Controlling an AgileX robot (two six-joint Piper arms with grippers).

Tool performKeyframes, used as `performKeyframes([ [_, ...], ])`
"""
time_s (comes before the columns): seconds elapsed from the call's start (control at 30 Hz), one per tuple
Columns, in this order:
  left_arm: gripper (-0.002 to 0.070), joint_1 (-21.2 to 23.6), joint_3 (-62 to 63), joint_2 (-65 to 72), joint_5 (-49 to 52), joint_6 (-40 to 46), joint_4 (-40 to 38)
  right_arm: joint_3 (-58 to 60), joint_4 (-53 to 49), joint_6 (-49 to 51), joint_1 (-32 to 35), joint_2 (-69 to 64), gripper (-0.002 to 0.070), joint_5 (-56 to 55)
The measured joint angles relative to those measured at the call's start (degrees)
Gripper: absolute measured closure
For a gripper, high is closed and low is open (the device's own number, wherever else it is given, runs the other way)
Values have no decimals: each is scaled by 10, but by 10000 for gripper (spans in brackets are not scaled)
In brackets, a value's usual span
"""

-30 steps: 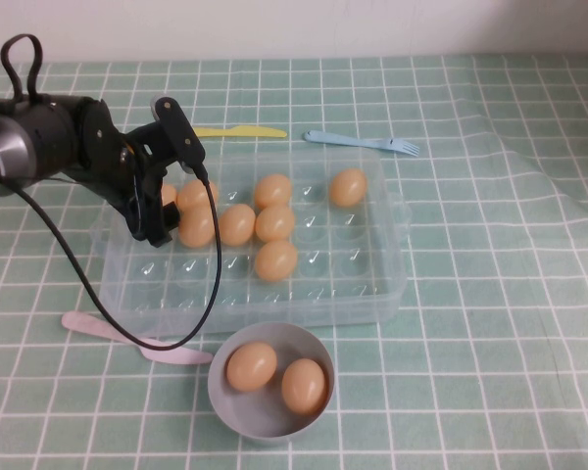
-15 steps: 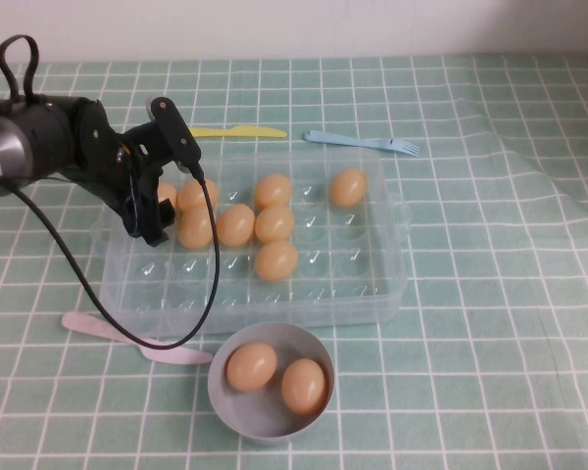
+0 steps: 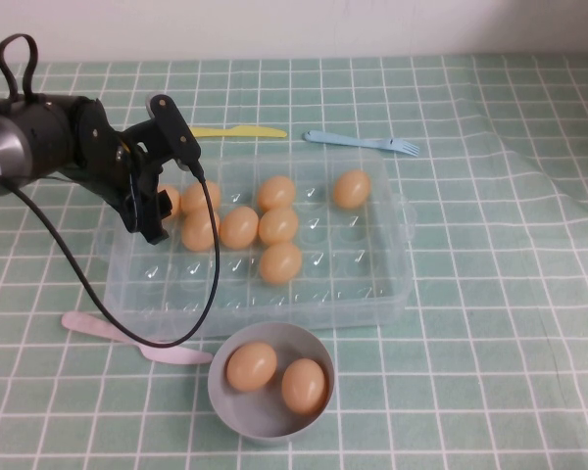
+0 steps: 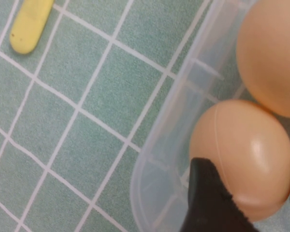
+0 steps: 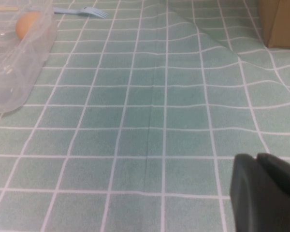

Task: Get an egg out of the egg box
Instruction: Pick up the egg from the plastic box

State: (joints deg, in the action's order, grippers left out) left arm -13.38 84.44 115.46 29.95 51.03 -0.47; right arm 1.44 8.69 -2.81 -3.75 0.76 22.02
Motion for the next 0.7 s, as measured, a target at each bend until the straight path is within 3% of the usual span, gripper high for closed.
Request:
performKeyframes([
  [0.7, 378, 0, 0, -22, 36, 0, -5, 0, 0, 0, 0, 0, 694, 0],
])
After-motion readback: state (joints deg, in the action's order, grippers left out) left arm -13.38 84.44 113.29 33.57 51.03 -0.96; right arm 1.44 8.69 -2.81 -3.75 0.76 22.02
